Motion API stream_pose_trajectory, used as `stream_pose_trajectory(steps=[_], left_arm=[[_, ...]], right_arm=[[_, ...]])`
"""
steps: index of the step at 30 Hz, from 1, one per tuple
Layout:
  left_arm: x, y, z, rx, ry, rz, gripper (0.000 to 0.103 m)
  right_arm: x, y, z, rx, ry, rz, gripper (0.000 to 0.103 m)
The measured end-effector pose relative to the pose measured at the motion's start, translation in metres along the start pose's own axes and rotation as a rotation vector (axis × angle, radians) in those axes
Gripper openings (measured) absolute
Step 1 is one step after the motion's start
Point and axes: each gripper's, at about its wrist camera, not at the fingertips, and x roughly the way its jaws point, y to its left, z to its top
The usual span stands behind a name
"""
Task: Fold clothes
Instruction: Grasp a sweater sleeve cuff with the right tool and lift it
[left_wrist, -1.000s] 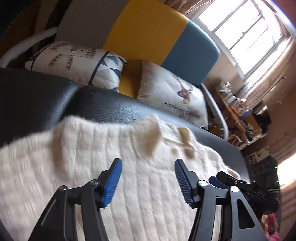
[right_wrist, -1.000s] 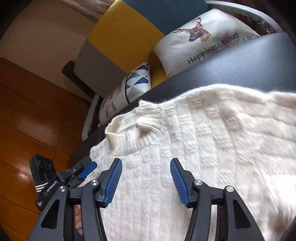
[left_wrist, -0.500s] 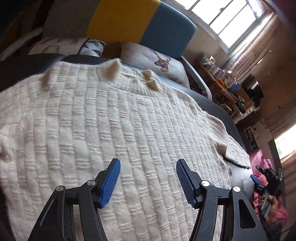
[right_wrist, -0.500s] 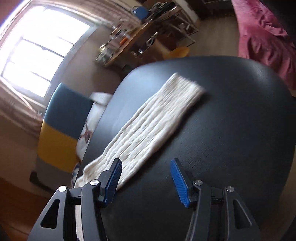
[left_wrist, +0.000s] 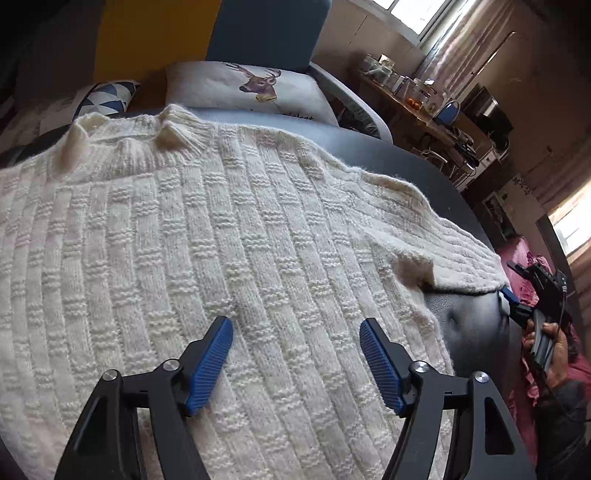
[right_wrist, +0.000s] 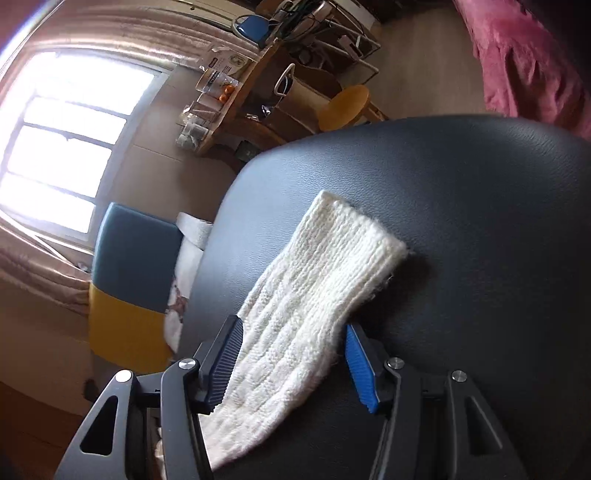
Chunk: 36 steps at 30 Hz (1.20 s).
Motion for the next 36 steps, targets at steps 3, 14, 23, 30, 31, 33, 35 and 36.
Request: stream_pose_trajectory(steps=[3,14,23,30,31,33,35,36], left_arm=[[0.000,-0.005,-0.004,0.036,-0.007,0.023,0.077],[-0.007,-0.016,0.030,-0.018,-0.026,-0.057,0.077],[0.035,-0.031,0.041,0.039,0.059,0.027,0.079],[0.023,-0.023,0.042,-0.065,0.096,-0.082,0.079],[0.020,-0.024,0.043,-0.090,0.102,-0.132,0.079],[0.015,-0.034,0.048,-0.113,0.099,-0.183,0.079],[0.012,-0.047,0.055,-0.118,0.102,-0.235,0.079],[0.012,-0.055,0.059,-0.121,0.111,-0.269,0.079]], right_arm=[[0.009,0.014,0.001,-0.090,0.033,-0.060,0.056],[0.040,0.072,-0.024,-0.660,-0.027,-0.553,0.011],[0.053,0.130,-0.074,-0.863,0.081,-0.322,0.012],[0.087,0.135,-0.107,-0.801,0.214,-0.241,0.012],[0.090,0.130,-0.107,-0.786,0.220,-0.263,0.012],[0.083,0.122,-0.103,-0.708,0.215,-0.218,0.011],[0.065,0.113,-0.097,-0.632,0.197,-0.155,0.021],[0.055,0.108,-0.094,-0.599,0.192,-0.126,0.027]])
